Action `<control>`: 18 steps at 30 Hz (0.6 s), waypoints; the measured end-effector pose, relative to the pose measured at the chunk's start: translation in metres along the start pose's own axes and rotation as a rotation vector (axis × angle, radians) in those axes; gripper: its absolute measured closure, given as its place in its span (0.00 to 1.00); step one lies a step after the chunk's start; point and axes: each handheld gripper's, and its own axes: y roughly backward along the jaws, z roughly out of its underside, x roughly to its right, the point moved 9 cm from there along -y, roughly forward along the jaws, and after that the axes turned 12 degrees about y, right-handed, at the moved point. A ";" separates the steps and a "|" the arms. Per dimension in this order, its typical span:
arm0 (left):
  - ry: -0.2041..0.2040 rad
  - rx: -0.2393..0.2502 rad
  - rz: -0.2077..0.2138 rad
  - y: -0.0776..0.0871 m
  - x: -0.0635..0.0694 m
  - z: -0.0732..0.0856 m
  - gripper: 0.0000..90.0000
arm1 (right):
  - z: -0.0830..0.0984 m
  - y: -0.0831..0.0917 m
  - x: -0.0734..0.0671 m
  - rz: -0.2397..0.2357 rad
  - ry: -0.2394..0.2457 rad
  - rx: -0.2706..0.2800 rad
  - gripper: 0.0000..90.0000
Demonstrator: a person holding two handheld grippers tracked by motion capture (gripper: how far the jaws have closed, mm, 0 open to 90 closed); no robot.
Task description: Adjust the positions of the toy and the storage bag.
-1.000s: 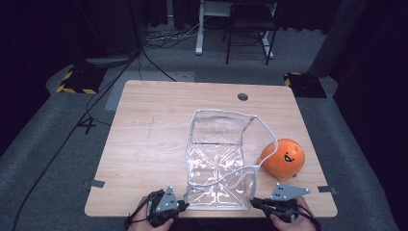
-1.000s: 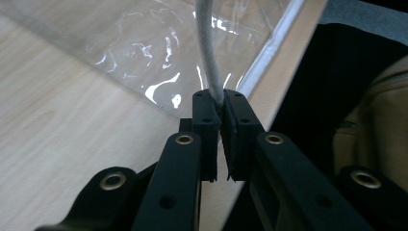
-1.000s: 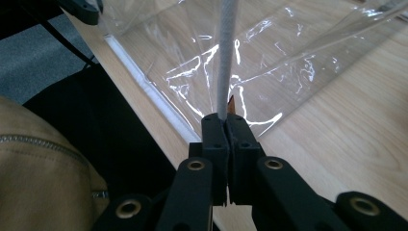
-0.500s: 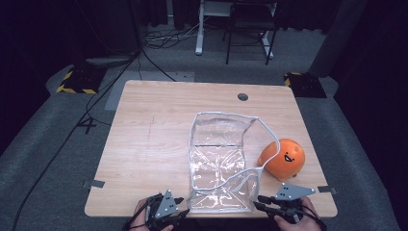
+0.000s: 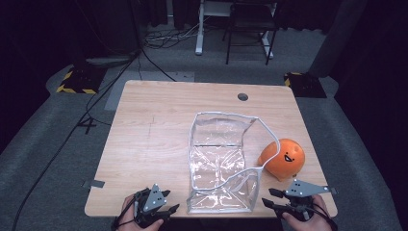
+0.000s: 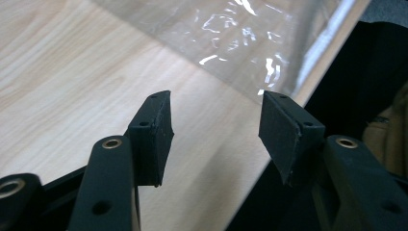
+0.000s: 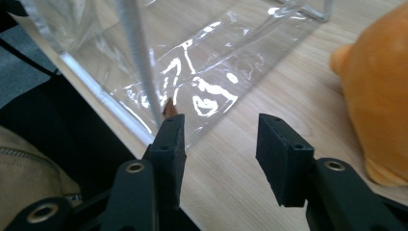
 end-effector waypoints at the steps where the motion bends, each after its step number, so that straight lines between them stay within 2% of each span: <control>1: 0.003 0.000 -0.003 0.000 -0.003 -0.001 0.51 | 0.000 0.001 0.002 0.006 -0.004 0.000 0.59; 8: 0.030 0.010 -0.016 -0.002 -0.019 -0.005 0.48 | 0.001 0.007 0.016 0.034 -0.034 0.001 0.56; 18: 0.042 0.018 -0.029 -0.009 -0.037 -0.008 0.44 | 0.000 0.019 0.035 0.078 -0.068 0.015 0.54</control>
